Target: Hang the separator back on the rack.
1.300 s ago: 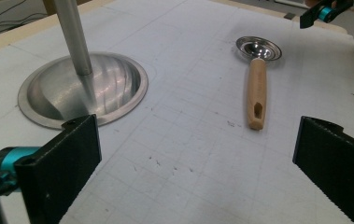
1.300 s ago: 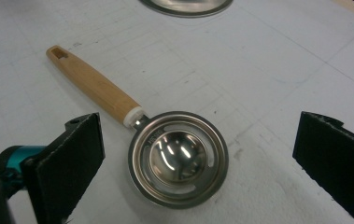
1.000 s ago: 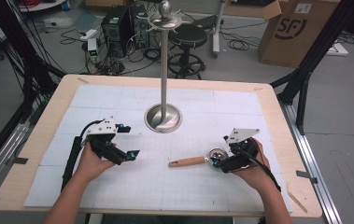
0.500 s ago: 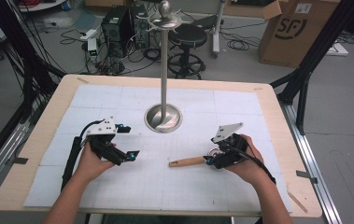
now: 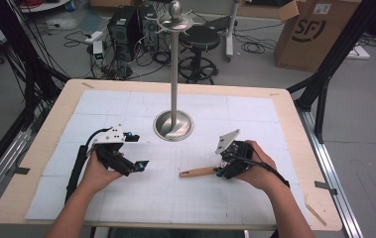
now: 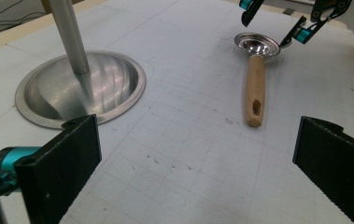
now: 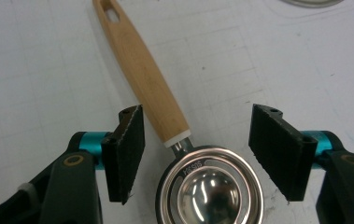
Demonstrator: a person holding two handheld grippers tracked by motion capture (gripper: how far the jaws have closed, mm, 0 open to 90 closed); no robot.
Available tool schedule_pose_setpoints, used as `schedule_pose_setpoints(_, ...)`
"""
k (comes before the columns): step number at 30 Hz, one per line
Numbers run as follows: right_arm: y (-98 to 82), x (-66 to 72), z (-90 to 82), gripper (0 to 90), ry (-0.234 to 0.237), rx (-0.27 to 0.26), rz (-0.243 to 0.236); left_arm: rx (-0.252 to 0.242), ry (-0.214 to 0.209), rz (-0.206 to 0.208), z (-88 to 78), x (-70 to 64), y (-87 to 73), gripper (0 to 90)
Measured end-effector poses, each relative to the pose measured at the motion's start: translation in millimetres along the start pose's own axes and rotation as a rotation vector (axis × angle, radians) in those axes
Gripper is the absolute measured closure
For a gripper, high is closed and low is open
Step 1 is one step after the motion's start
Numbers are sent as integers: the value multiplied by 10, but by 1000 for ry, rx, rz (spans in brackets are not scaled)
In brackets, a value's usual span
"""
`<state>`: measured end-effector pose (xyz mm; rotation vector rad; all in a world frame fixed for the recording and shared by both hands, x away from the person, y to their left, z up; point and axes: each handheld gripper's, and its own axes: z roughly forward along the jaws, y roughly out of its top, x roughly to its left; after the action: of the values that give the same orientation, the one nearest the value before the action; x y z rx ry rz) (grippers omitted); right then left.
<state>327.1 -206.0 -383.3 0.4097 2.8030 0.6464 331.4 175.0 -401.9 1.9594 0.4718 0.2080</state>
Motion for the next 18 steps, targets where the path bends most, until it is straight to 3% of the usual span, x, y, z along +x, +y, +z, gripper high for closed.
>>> schedule_pose_setpoints(7, 25, 4, 70, 370, 16, 32, -37, 3, 3, -4, 2, -1, -3, 17)
schedule_pose_setpoints(18, 26, 23, 239, 397, 38, 81, -58, 4, 3, -3, 0, 7, -6, 17)
